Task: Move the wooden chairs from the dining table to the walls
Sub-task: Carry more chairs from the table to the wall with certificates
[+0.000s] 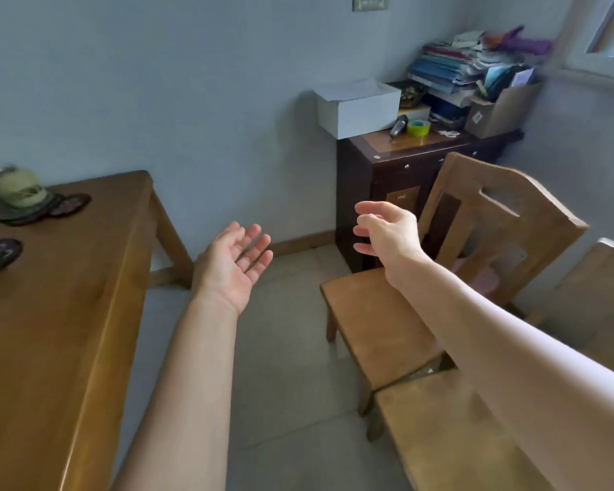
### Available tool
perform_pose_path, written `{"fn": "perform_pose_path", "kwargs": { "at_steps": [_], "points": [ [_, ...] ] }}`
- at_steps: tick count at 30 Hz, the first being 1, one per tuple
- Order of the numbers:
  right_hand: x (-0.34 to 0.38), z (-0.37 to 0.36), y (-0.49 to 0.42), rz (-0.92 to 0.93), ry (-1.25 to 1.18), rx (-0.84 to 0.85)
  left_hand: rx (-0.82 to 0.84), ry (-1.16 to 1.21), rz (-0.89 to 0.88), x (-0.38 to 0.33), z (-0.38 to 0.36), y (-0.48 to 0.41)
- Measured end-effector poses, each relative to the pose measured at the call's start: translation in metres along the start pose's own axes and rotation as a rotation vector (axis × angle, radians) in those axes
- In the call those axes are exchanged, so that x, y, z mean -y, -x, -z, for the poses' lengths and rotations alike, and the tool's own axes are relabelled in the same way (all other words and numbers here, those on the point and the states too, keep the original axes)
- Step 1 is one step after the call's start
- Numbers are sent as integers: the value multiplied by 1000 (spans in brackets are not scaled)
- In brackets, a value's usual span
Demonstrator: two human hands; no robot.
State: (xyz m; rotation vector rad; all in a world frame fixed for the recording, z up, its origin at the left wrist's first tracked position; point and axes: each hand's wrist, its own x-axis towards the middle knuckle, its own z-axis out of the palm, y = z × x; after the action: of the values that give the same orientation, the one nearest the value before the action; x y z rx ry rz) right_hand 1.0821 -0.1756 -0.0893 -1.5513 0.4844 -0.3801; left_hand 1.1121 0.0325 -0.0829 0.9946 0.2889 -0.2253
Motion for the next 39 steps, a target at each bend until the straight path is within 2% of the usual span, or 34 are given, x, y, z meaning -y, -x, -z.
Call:
{"fn": "perform_pose_path", "kwargs": {
  "at_steps": [11,18,28,39],
  "points": [
    [6,18,85,-8,-86,326,-152,45,-196,4,46,120],
    [16,8,124,0,-98,416,-219,77,-254,-1,69,170],
    [25,-48,191,-9,-137,600,-417,131,-384,-23,151,254],
    [36,-151,310,-16,-188,856,-635,236,-565,-63,270,371]
  ]
}}
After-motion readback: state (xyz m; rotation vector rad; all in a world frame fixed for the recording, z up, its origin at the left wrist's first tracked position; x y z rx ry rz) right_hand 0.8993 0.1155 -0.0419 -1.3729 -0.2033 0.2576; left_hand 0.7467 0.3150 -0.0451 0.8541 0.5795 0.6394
